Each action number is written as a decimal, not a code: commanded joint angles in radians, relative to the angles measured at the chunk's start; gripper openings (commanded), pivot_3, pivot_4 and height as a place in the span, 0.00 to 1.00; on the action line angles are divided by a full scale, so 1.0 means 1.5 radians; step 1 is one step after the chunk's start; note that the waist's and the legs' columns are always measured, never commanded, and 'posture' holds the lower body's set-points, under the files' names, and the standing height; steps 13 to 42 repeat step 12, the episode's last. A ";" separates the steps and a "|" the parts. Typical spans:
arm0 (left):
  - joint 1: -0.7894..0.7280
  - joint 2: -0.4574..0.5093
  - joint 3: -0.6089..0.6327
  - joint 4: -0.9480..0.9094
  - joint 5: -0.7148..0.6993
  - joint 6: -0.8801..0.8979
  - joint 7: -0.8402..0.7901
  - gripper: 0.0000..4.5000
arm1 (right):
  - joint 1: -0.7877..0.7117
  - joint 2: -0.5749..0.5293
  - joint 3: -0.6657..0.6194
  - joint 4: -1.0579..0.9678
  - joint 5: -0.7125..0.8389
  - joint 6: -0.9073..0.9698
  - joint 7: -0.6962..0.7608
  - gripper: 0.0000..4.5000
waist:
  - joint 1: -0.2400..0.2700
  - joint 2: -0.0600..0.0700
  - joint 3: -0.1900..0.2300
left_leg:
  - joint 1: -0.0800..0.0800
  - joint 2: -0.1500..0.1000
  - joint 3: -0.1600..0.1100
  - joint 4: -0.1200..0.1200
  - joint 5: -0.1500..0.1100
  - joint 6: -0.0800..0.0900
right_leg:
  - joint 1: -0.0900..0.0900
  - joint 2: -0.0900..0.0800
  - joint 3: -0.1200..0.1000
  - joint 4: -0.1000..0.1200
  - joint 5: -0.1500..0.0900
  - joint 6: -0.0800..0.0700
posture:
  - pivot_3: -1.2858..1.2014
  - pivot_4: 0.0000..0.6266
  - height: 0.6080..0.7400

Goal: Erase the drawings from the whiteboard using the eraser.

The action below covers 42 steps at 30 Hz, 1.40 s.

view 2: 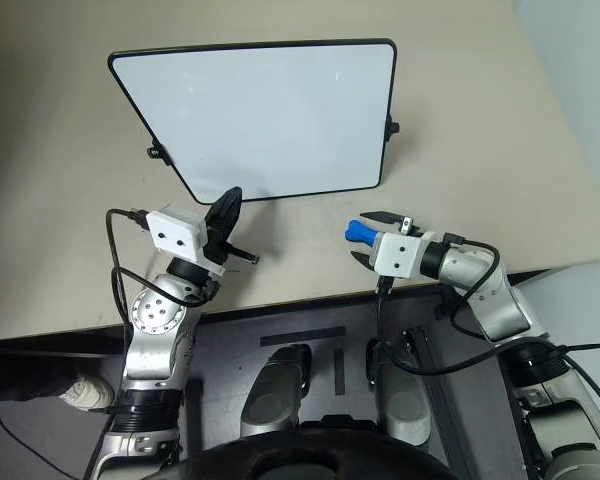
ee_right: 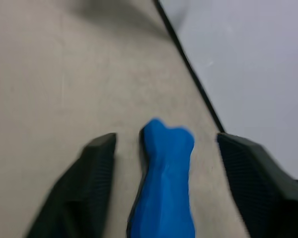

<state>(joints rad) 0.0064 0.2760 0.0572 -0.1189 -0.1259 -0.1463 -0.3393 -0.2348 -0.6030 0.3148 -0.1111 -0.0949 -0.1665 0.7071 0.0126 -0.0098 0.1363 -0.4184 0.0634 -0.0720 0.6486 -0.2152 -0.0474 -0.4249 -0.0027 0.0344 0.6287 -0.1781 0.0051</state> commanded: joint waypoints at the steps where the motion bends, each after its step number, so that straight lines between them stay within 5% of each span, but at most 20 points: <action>1: -0.007 0.004 0.008 -0.040 -0.006 0.010 0.002 0.00 | 0.000 0.005 -0.064 -0.043 0.067 0.021 0.004 0.90 | 0.001 0.000 0.000 | 0.000 0.000 0.000 0.000 0.000 0.000 | 0.000 0.000 0.000 0.000 0.000 0.000 | 0.52 0.24 1.00; 7: 0.002 0.009 0.015 -0.051 -0.014 0.028 -0.006 0.00 | 0.026 0.014 -0.112 -0.071 0.132 0.072 0.008 0.90 | 0.002 0.000 0.000 | 0.000 0.000 0.000 0.000 0.000 0.000 | 0.000 0.000 0.000 0.000 0.000 0.000 | 0.52 0.24 1.00; 42: -0.034 0.014 0.005 -0.033 -0.018 0.038 -0.023 0.00 | 0.056 0.017 -0.123 -0.102 0.128 0.091 -0.007 0.90 | 0.002 0.000 0.000 | 0.000 0.000 0.000 0.000 0.000 0.000 | 0.000 0.000 0.000 0.000 0.000 0.000 | 0.52 0.24 1.00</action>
